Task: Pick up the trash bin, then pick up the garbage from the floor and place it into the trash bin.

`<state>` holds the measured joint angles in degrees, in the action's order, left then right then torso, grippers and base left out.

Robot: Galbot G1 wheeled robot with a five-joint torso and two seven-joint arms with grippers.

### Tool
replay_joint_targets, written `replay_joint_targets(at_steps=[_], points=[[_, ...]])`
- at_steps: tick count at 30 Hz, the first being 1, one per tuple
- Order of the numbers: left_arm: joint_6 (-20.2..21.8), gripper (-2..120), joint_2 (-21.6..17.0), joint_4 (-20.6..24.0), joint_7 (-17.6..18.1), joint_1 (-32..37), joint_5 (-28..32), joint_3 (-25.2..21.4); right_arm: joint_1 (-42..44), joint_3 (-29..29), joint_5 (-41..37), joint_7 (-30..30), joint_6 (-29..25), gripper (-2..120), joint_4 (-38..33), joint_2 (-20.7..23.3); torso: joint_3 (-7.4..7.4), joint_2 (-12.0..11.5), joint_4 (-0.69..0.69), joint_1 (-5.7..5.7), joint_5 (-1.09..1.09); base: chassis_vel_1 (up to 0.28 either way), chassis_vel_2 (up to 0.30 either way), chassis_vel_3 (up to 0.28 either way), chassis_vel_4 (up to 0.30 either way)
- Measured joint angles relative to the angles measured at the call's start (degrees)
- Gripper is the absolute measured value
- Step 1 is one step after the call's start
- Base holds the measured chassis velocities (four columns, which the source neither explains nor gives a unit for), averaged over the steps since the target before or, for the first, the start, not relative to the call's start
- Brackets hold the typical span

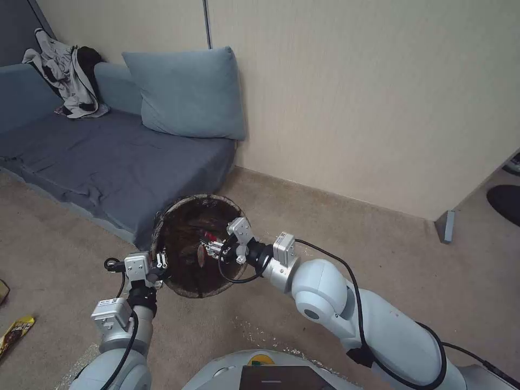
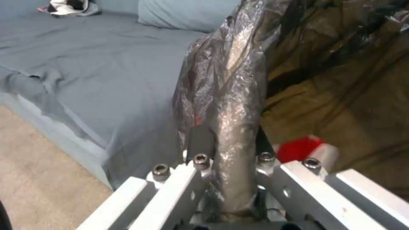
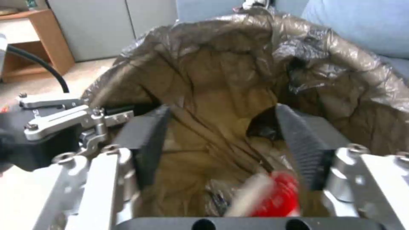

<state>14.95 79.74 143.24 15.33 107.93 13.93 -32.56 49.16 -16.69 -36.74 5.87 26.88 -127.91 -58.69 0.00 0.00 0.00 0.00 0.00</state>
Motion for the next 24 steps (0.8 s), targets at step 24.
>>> replay_joint_targets(at_steps=[24], points=[[0.0, 3, 0.3, 0.0, 0.0, -1.0, 0.1, -0.1, 10.2, 25.5, -7.4, -2.9, -4.8, 100, -11.5, 8.1, 0.0, 0.0, 0.01, 0.0, 0.02, 0.0, 0.0, 0.0, 0.0]])
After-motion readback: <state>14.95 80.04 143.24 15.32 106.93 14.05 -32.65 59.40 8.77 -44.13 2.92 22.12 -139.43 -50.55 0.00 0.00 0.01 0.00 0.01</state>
